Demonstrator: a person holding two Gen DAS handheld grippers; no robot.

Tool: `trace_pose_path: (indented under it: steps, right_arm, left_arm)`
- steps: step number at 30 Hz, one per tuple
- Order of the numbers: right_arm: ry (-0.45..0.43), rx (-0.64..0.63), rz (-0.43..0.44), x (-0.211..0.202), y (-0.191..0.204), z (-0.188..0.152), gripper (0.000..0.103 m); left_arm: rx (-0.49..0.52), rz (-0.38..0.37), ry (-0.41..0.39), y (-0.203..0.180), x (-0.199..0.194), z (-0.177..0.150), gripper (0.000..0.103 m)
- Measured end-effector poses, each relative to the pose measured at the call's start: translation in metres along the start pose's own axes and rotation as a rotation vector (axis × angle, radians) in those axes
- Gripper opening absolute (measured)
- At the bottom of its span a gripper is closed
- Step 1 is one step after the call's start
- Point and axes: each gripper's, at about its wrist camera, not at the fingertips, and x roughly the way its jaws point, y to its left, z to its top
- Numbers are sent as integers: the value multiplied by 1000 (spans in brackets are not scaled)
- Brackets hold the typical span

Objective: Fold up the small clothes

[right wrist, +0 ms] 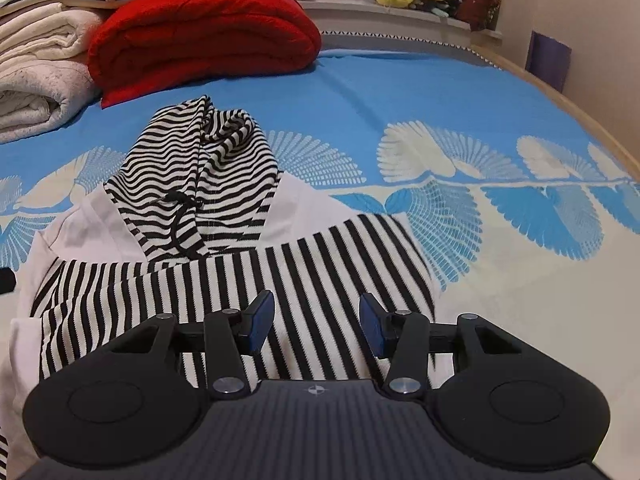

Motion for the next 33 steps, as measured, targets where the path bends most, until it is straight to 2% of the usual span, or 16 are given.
trace_pose_path:
  steps: [4,9,14,17,20,24,26,27,30,33]
  right_arm:
    - [-7,4,-7,-1,-6,2,49]
    - [-9,1,-12,-1,-13,1,49]
    - [-9,7,-12,-2,-18,2,49]
    - [-19,-3,-9,-4,-20,1,49]
    - [-27,-14,-6,-8,-21,3,49]
    - [-61,-12,11,-17,-27,11,49]
    - [-70,-17,16,-19,-31,15,48]
    - [-73,-20,21,-19,-33,16,43]
    - [-71,-13,35,-19,-40,20,22]
    - [-74,32,54,-23,-52,26,19]
  left_arm:
    - [-6,30,-16,-5,2,1,79]
    - [0,27,-19,-15,5,0,79]
    - [-12,-30,-19,-22,5,0,79]
    - [16,-40,-42,-26,3,0,78]
    - [31,-40,-57,-25,2,-1,69]
    - [40,-62,-59,-16,5,-3,41]
    - [48,-69,-65,-11,6,-6,34]
    - [59,-70,-71,-9,7,-7,33]
    - [94,-67,-82,-4,9,-13,33]
    - [93,-58,-84,-2,16,-7,33]
